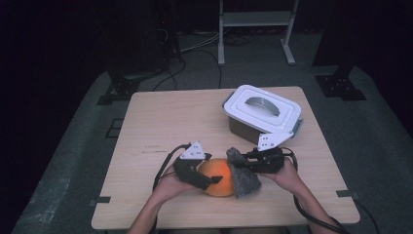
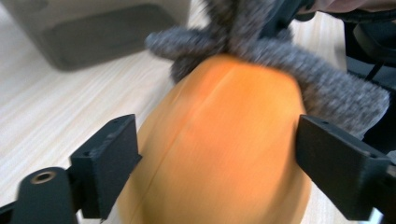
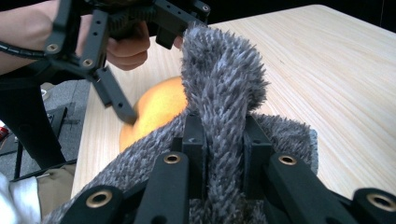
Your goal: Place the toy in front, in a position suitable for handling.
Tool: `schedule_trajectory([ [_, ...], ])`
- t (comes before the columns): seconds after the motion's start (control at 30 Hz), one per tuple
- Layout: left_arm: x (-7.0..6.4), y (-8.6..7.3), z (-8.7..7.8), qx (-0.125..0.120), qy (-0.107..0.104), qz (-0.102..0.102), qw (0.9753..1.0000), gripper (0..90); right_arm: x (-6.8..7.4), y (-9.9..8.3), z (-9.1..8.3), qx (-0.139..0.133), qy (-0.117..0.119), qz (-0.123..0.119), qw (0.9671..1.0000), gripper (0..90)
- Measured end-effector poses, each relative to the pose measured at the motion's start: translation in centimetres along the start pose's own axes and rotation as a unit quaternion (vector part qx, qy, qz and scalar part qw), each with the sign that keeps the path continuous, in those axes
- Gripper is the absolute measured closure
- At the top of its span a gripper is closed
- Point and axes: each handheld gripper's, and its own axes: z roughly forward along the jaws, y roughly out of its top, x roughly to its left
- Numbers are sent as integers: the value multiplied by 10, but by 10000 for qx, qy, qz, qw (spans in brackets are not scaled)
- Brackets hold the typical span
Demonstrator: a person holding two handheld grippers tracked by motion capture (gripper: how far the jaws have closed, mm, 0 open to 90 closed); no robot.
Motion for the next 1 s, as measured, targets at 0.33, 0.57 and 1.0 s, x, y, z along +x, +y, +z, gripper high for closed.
schedule_trajectory([
  [0.33, -3, -2, 4, -29, 5, -312, 9995, 378, -5, 1, -9, -11, -152, 89, 9998, 754],
  [0.57, -13, 3, 7, 52, 29, -164, 9998, 369, 9, 12, 4, 49, -95, -161, 9998, 755],
  [1.0, -2, -2, 13, -18, -429, -309, 9986, 101, 4, -23, -25, 106, 133, -21, 9999, 754],
])
